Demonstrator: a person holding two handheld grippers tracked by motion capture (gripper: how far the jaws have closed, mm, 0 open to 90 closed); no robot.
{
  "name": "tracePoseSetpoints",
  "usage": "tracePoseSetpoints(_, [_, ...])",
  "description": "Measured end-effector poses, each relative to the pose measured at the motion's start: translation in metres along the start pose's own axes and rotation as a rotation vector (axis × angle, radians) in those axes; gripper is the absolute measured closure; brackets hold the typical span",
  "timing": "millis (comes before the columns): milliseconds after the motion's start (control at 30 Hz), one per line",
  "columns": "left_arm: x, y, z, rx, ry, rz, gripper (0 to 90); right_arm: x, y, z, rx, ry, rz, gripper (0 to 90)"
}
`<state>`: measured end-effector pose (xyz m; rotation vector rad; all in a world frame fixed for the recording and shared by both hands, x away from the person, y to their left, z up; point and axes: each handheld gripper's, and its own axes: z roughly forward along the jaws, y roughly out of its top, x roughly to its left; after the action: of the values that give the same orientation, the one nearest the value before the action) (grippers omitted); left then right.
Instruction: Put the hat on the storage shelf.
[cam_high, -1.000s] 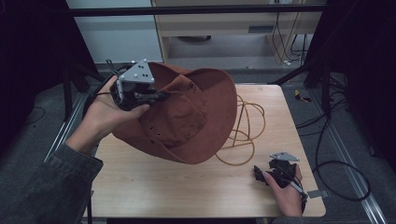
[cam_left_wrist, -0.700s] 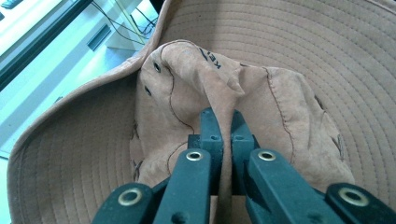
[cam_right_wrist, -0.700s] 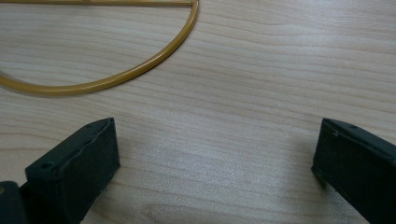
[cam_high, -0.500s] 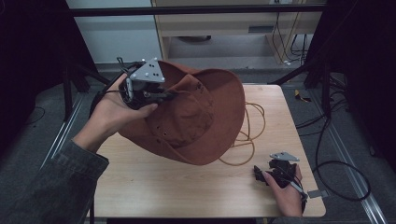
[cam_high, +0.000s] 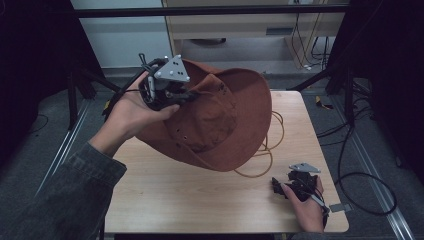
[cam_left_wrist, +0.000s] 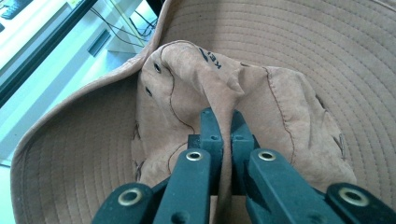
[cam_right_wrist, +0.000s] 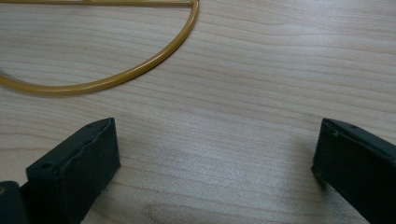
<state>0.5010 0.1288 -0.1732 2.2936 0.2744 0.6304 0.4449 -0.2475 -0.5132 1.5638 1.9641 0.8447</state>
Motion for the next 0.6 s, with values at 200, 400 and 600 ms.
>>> tracePoseSetpoints(200, [-0.003,0.009,0.006,0.008,-0.003,0.016,88.4,0.000,0.000,0.000,-0.001,0.002,0.002,0.6])
tracePoseSetpoints(400, [-0.006,0.017,0.012,0.010,-0.014,0.032,88.4,0.000,0.000,0.000,-0.001,0.003,0.000,0.7])
tracePoseSetpoints(600, [-0.008,0.025,0.016,0.009,-0.018,0.042,88.4,0.000,0.000,0.000,-0.002,0.003,-0.001,0.7])
